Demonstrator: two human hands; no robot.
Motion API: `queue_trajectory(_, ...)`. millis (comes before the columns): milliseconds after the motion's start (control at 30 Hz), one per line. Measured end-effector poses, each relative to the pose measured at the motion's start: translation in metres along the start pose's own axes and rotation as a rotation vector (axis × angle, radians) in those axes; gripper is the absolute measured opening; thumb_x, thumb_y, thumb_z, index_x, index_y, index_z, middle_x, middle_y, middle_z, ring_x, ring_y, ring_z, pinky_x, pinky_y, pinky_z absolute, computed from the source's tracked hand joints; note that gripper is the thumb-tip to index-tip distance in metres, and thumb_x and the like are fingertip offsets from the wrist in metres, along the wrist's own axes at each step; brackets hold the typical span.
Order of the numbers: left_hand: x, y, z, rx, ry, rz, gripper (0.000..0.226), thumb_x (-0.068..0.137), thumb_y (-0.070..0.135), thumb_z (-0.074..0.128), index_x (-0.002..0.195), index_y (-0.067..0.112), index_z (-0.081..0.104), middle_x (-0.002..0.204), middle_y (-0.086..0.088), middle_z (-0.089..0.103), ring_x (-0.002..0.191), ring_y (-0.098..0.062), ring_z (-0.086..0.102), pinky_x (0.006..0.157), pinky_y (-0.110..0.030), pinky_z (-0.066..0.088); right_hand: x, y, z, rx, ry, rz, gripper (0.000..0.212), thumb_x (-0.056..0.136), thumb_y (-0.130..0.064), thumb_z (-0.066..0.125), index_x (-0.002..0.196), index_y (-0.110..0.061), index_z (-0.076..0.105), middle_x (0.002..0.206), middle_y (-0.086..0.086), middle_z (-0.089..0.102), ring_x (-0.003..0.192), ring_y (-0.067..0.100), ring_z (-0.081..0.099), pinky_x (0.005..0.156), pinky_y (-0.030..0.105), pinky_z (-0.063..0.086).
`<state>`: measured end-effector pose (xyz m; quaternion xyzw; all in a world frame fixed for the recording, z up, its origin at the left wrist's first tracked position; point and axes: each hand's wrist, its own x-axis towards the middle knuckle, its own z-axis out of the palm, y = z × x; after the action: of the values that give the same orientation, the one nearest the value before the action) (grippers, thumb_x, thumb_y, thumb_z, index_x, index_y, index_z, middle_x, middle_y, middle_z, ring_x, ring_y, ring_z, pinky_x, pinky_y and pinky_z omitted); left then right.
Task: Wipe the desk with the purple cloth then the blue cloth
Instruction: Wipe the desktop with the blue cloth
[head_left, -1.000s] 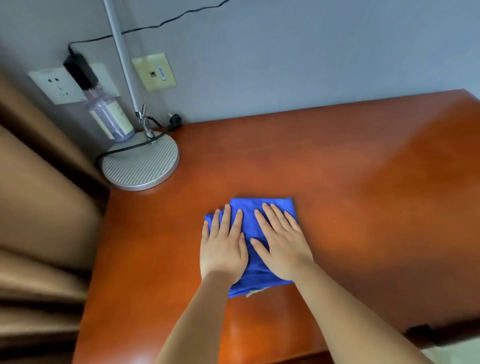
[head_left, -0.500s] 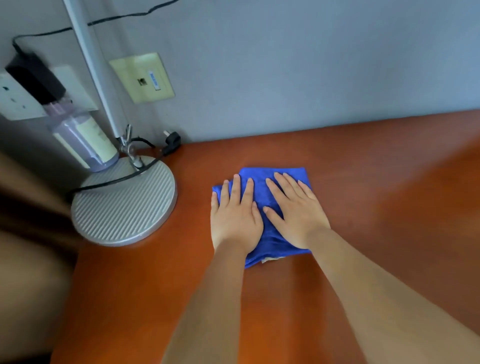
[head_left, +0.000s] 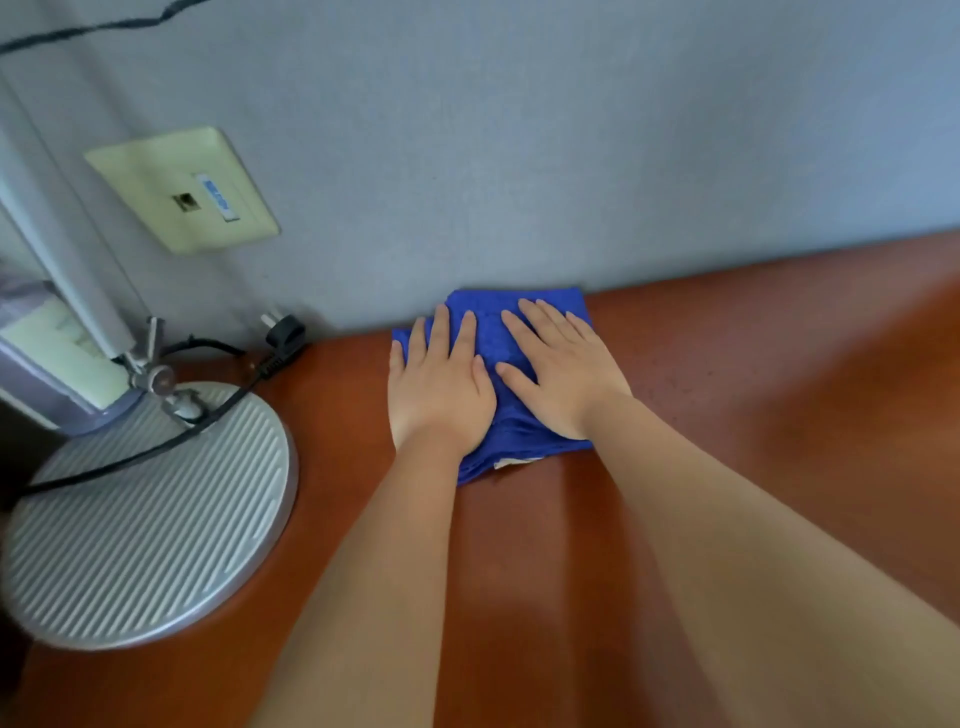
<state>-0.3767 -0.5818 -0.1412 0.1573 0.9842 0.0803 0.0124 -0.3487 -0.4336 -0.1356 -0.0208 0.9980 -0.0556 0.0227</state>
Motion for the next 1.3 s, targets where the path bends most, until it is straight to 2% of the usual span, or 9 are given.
queue_trajectory(200,-0.041,0.0,0.0,0.0,-0.015,0.014,0.054,0.102,0.036,0.015,0.154,0.027,0.004,0.162,0.001,-0.003,0.149,-0.019,-0.003,0.121,-0.04,0.001,-0.04,-0.009,0.004,0.021,-0.014,-0.013,0.067,0.099,-0.055,0.019,0.155,-0.022,0.003,0.162,0.001,-0.003,0.148,0.014,-0.008,0.12,0.034,-0.005)
queue_trajectory(433,-0.151,0.018,-0.001,0.003,-0.043,-0.014,0.054,0.102,0.036,0.012,0.154,0.027,0.001,0.162,0.001,-0.005,0.149,-0.02,-0.006,0.121,-0.04,0.0,-0.141,-0.029,0.011,0.059,-0.049,-0.054,0.069,0.097,-0.057,0.014,0.155,-0.021,0.003,0.162,0.001,-0.003,0.148,0.015,-0.008,0.12,0.036,-0.005)
queue_trajectory(533,-0.2,0.029,-0.001,-0.003,-0.061,-0.013,0.061,0.095,0.041,-0.002,0.154,0.027,0.001,0.162,0.001,-0.006,0.149,-0.019,-0.007,0.121,-0.039,-0.001,-0.192,-0.036,0.014,0.057,-0.065,-0.057,0.082,0.084,-0.062,-0.004,0.154,-0.02,0.005,0.162,0.003,-0.001,0.148,0.016,-0.007,0.12,0.036,-0.004)
queue_trajectory(633,-0.249,0.043,0.002,-0.001,-0.077,-0.01,0.076,0.082,0.045,-0.016,0.154,0.027,0.002,0.162,0.0,-0.004,0.149,-0.02,-0.005,0.12,-0.039,-0.002,-0.241,-0.039,0.017,0.058,-0.08,-0.061,0.086,0.081,-0.062,-0.008,0.154,-0.02,0.006,0.162,0.003,-0.001,0.148,0.016,-0.006,0.12,0.037,-0.005)
queue_trajectory(867,-0.345,0.069,0.007,0.008,-0.116,-0.018,0.074,0.085,0.044,-0.013,0.154,0.025,0.003,0.162,-0.002,-0.003,0.149,-0.023,-0.004,0.119,-0.04,-0.003,-0.339,-0.045,0.02,0.102,-0.077,-0.091,0.082,0.085,-0.061,0.0,0.154,-0.018,0.013,0.161,0.005,0.005,0.149,0.018,0.0,0.119,0.035,-0.007)
queue_trajectory(967,-0.378,0.076,0.008,0.006,-0.111,0.011,0.069,0.089,0.043,-0.007,0.153,0.024,0.009,0.161,-0.003,0.003,0.149,-0.025,0.001,0.118,-0.041,-0.001,-0.378,-0.051,0.026,0.099,-0.063,-0.043,0.074,0.092,-0.058,0.013,0.151,-0.015,0.027,0.159,0.007,0.02,0.147,0.021,0.016,0.119,0.037,0.003)
queue_trajectory(1067,-0.396,0.083,0.006,0.012,-0.133,0.061,0.069,0.088,0.043,-0.009,0.153,0.025,0.005,0.161,-0.001,-0.001,0.149,-0.024,-0.003,0.117,-0.039,-0.006,-0.406,-0.052,0.03,0.086,-0.057,0.011,0.067,0.095,-0.055,0.024,0.146,-0.013,0.038,0.153,0.009,0.034,0.143,0.024,0.029,0.113,0.04,0.013)
queue_trajectory(1300,-0.383,0.087,0.008,0.008,-0.098,0.048,0.068,0.09,0.041,-0.002,0.153,0.023,0.015,0.161,-0.004,0.009,0.149,-0.026,0.005,0.119,-0.043,0.003,-0.392,-0.044,0.031,0.088,0.001,-0.022,0.068,0.094,-0.054,0.026,0.147,-0.014,0.037,0.154,0.009,0.032,0.144,0.023,0.027,0.115,0.041,0.015)
